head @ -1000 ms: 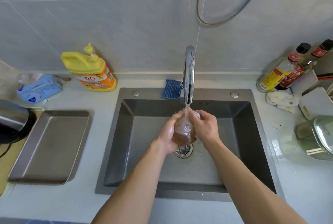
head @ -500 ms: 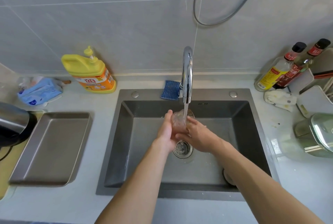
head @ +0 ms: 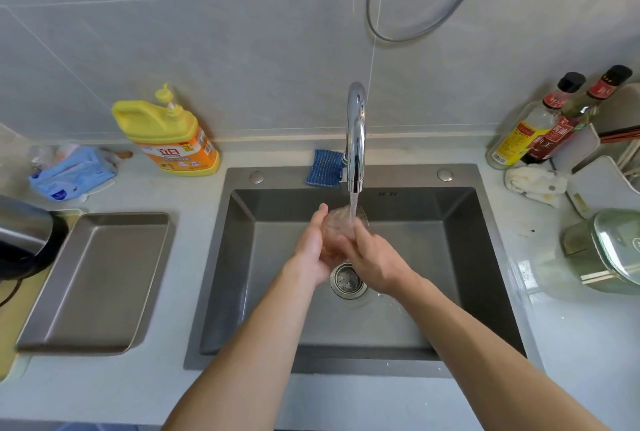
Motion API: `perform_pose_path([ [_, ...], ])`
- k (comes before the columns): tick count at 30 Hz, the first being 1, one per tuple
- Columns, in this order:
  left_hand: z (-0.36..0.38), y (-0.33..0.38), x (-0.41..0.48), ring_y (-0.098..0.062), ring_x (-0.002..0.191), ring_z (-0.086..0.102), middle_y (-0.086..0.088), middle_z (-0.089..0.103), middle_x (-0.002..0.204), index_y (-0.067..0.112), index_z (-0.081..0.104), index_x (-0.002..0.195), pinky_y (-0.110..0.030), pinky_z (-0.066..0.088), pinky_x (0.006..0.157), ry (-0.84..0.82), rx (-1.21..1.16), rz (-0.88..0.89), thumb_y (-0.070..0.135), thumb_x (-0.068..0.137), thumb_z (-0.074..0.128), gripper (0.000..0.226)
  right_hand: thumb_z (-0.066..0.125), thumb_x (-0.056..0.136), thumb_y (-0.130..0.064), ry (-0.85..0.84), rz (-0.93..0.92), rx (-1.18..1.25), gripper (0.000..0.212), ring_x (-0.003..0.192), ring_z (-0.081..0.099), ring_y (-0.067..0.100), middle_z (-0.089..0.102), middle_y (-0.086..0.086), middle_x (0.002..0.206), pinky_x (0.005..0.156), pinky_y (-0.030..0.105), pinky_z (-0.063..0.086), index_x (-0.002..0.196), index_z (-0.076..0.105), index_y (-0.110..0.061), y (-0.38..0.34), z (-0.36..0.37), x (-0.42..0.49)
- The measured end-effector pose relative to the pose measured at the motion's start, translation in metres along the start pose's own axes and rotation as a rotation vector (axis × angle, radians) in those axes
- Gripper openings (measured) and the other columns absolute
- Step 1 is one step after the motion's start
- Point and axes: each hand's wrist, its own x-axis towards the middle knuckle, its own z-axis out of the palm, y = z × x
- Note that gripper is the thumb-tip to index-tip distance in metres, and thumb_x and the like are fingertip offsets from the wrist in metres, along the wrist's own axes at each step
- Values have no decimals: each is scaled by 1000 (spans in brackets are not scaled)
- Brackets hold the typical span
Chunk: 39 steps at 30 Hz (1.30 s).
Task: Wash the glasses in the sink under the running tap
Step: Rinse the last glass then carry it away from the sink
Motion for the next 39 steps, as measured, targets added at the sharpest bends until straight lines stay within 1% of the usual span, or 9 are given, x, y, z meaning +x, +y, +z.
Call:
perform_pose_path([
  [5,10,-9,-5,-18,69,77,-11,80,83,10,77,92,-28,59,64,-33,-13,47,58,103,49,57,56,102,-36,149,134,416,27,105,70,19,73,-1,111,97,50,54,121,53,-17,-10,-4,12],
  [10,9,6,-5,-23,62,75,-11,79,82,8,75,99,-28,57,50,18,68,-32,63,97,58,57,49,105,-38,-48,-213,-107,31,104,65,20,73,1,102,110,44,42,110,71,-18,12,-8,4],
  [13,8,7,-5,-24,66,74,-11,78,84,9,75,101,-30,59,57,1,66,-41,63,95,60,56,53,104,-34,13,-189,-78,27,127,59,17,73,-5,116,127,39,19,114,70,-15,17,-4,4],
  [17,13,-3,-4,-19,73,76,-11,79,87,11,83,88,-29,58,76,-29,-43,29,56,99,59,52,61,103,-31,155,152,346,27,104,70,23,74,0,106,99,52,52,117,51,-10,-5,1,7],
  [19,14,-7,-4,-16,68,75,-10,79,85,13,81,97,-27,57,67,-3,-24,45,55,101,57,49,60,102,-34,157,175,418,32,101,71,19,72,-1,106,94,53,55,120,48,-10,-7,0,6],
  [25,8,7,-6,-24,59,74,-11,78,76,9,74,94,-31,58,53,27,46,-67,58,101,54,53,55,106,-29,-96,-134,-55,31,122,53,3,67,-10,132,116,16,32,135,65,-22,15,-15,-4],
  [30,14,-4,0,-13,59,70,-5,77,80,18,81,92,-29,54,69,-6,-16,36,56,98,61,43,56,102,-36,124,104,307,31,104,71,19,73,-4,111,94,53,55,126,49,-17,1,-8,6],
  [36,10,-3,3,-23,62,76,-12,78,77,10,77,82,-36,59,66,66,0,14,57,101,54,55,51,104,-41,-82,-39,105,38,119,65,11,69,-10,132,106,37,51,141,53,-40,5,-18,4],
  [39,8,2,5,-23,62,75,-11,78,79,11,78,82,-32,60,62,32,31,-7,60,99,55,56,53,106,-35,-82,-62,3,24,112,66,16,74,-3,118,103,40,51,122,70,-31,7,-18,4],
])
